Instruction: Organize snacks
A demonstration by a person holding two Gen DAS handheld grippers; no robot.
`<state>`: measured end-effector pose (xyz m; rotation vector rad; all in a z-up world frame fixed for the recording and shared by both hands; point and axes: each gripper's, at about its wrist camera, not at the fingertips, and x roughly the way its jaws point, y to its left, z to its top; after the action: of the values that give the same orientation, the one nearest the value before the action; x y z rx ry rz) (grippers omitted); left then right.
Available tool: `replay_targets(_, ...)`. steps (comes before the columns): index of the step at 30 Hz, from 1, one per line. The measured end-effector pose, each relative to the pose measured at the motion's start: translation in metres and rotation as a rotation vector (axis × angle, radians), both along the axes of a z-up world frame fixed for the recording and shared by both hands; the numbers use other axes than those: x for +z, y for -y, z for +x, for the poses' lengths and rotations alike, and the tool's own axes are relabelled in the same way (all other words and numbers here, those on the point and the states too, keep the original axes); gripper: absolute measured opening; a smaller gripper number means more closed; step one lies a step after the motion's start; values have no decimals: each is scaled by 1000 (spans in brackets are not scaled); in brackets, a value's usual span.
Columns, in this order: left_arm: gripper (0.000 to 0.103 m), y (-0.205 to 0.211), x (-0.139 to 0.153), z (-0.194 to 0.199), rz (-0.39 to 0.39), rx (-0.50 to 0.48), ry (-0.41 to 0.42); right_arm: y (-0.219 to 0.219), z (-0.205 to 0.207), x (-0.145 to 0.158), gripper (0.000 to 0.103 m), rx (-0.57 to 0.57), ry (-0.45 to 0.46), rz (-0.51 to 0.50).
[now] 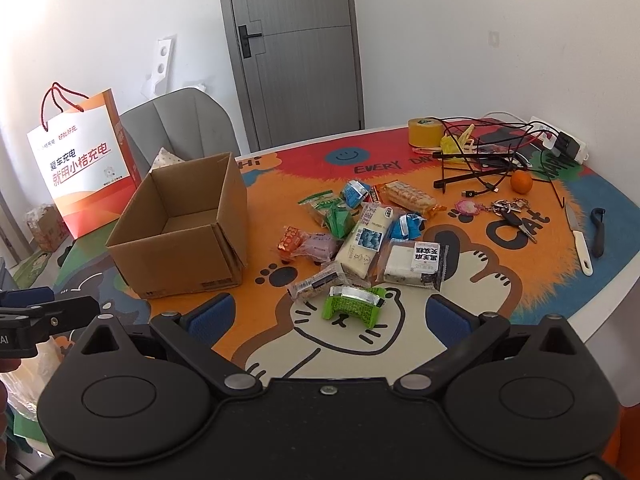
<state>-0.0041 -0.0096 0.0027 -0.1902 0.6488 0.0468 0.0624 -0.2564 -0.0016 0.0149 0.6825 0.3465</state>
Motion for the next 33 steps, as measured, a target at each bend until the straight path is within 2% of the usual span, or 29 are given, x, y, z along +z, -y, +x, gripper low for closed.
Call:
replay_targets(16, 102, 8, -5, 7, -5, -8, -2, 6, 6, -10, 103, -2, -16, 18)
replay_targets(25, 102, 16, -13, 27, -40, 18, 29, 17, 20, -33, 103, -1, -41, 24)
replay_targets(33, 100, 39, -32, 57, -43, -40, 24, 36, 36, -54, 102, -38, -30, 57)
